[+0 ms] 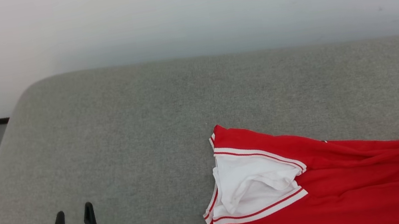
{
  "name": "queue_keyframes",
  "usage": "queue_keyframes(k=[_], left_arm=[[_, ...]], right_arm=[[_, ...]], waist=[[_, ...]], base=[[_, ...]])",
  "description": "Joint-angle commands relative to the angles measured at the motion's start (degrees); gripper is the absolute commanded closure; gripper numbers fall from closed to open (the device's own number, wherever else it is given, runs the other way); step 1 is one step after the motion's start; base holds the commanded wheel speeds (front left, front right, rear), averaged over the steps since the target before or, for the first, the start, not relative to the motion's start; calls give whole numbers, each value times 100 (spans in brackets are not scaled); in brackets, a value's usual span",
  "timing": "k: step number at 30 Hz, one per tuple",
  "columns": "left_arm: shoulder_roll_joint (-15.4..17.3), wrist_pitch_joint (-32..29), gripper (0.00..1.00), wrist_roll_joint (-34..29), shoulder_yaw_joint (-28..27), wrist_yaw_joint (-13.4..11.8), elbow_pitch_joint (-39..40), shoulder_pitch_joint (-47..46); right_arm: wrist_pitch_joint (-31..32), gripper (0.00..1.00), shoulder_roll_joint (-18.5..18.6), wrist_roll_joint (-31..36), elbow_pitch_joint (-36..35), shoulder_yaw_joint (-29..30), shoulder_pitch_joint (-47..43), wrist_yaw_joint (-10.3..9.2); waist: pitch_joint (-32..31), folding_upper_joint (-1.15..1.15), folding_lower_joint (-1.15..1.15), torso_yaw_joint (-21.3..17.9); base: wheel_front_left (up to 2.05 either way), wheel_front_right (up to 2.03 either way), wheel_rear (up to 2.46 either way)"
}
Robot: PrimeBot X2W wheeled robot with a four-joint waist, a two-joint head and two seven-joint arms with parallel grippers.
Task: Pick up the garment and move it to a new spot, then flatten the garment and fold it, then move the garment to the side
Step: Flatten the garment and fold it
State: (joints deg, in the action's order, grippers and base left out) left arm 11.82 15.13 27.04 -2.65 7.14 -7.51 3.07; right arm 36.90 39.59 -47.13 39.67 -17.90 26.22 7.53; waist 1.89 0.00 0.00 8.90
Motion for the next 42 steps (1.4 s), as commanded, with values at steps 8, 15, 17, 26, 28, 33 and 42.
queue_keyframes(k=[8,15,17,26,28,33,42], left_arm=[[-27,-3,0,-4,3,34,-72,217],[-34,-3,0,58,195,40,-150,193],[-25,-3,0,73,269,35,-174,171],[38,-3,0,232,709,37,-377,-88],[48,-3,0,271,813,37,-425,-172],[17,-3,0,294,1035,38,-546,-375],[-42,-3,0,351,1190,38,-652,-572]], right_arm=[[328,100,-430,-720,-1074,-266,-24,-8],[272,100,-1263,-532,-1287,-209,97,-8],[196,100,-1587,-399,-1214,-164,134,-7],[-233,100,-2873,479,-669,-162,408,-7],[-302,100,-3059,654,-502,-192,465,-7],[-530,100,-3393,885,-75,-298,640,-7],[-956,70,-3580,1196,676,-601,1006,-7]], waist=[[-342,0,0,-43],[-460,0,0,154],[-481,0,0,230],[-504,0,0,701],[-495,0,0,812],[-433,0,0,1039],[-327,0,0,1197]], base=[[0,0,0],[0,0,0],[0,0,0],[0,0,0],[0,0,0],[0,0,0],[0,0,0]])
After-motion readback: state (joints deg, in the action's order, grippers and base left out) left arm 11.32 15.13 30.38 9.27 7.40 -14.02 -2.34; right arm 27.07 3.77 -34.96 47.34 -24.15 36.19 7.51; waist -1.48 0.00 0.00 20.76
